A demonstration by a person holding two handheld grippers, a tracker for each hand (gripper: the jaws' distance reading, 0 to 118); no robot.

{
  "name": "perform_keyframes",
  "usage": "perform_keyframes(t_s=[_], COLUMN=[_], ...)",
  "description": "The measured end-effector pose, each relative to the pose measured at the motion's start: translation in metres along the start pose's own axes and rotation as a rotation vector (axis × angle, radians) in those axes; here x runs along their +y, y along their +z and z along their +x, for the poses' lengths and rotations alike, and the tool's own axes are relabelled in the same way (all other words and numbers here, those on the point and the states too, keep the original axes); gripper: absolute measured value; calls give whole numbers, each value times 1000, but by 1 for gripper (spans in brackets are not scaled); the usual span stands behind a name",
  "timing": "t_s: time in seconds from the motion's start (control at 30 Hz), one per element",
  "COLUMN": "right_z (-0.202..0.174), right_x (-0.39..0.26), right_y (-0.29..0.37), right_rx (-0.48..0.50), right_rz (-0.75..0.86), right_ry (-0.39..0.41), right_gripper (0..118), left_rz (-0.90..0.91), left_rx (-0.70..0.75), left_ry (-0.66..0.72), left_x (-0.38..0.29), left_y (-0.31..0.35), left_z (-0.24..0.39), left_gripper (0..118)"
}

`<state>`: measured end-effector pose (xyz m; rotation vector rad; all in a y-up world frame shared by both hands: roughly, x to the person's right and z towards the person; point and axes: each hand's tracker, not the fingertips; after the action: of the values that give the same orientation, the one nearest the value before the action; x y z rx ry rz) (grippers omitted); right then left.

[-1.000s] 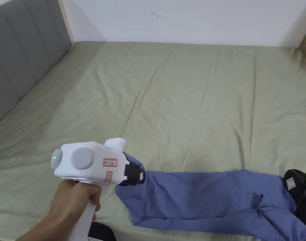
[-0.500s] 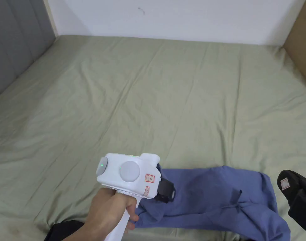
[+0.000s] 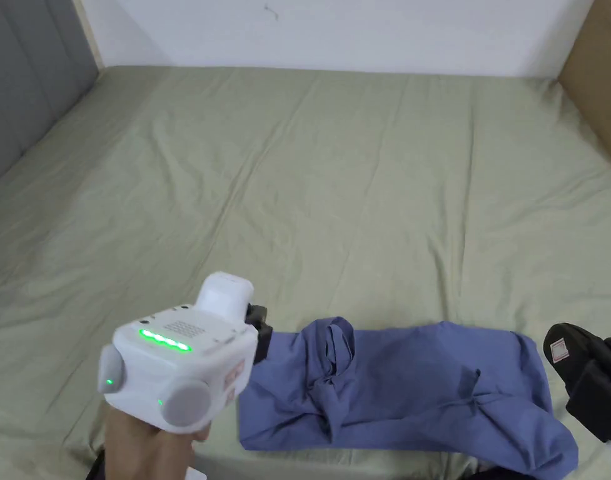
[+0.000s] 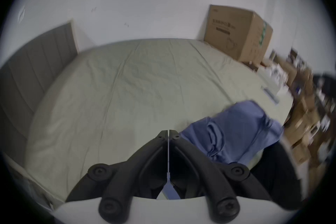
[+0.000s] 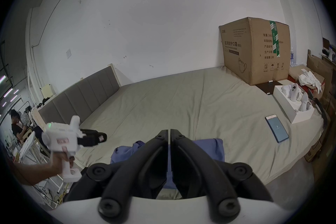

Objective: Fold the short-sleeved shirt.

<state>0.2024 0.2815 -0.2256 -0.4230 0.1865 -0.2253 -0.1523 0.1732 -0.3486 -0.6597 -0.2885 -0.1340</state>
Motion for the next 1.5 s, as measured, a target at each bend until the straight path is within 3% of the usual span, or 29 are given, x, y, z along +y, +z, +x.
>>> perform_keyframes(t_s=[0.23, 0.43, 0.53, 0.67, 0.73, 0.8, 0.9, 1.1, 1.33, 1.43, 1.5], right_z=[5, 10, 14, 18, 18, 18, 16, 3, -35, -47, -54], right_x=[0, -3, -6, -7, -7, -7, -5, 3, 21, 20, 18], right_y=[1, 0, -2, -1, 0, 0, 2, 1, -15, -30, -33], right_rx=[7, 3, -1, -4, -11, -14, -17, -25, -101, -145, -154], right_rz=[-16, -35, -42, -47, -46, -50, -46, -17, 166, 237, 268], right_ry=[-24, -17, -29, -39, -31, -26, -26, 24, 210, 288, 291], right_gripper=[3, 3, 3, 3, 3, 3, 3, 3, 3, 3, 3], left_rz=[-53, -84, -100, -95, -110, -120, -97, 169, 480, 497, 496], left_rx=[30, -14, -85, -56, -170, -145, -205, -232, 63, 180, 204], left_ry=[-181, -239, -154, -202, -132, -140, -43, 133, 84, 61, 116], left_x=[-49, -56, -48, -45, -45, -45, -31, 20, 63, 57, 47], left_y=[-47, -70, -81, -86, -88, -89, -71, 15, 139, 164, 173], left_z=[78, 125, 139, 158, 155, 154, 139, 69, -40, -77, -92], left_gripper=[1, 1, 1, 1, 1, 1, 1, 1, 1, 1, 1])
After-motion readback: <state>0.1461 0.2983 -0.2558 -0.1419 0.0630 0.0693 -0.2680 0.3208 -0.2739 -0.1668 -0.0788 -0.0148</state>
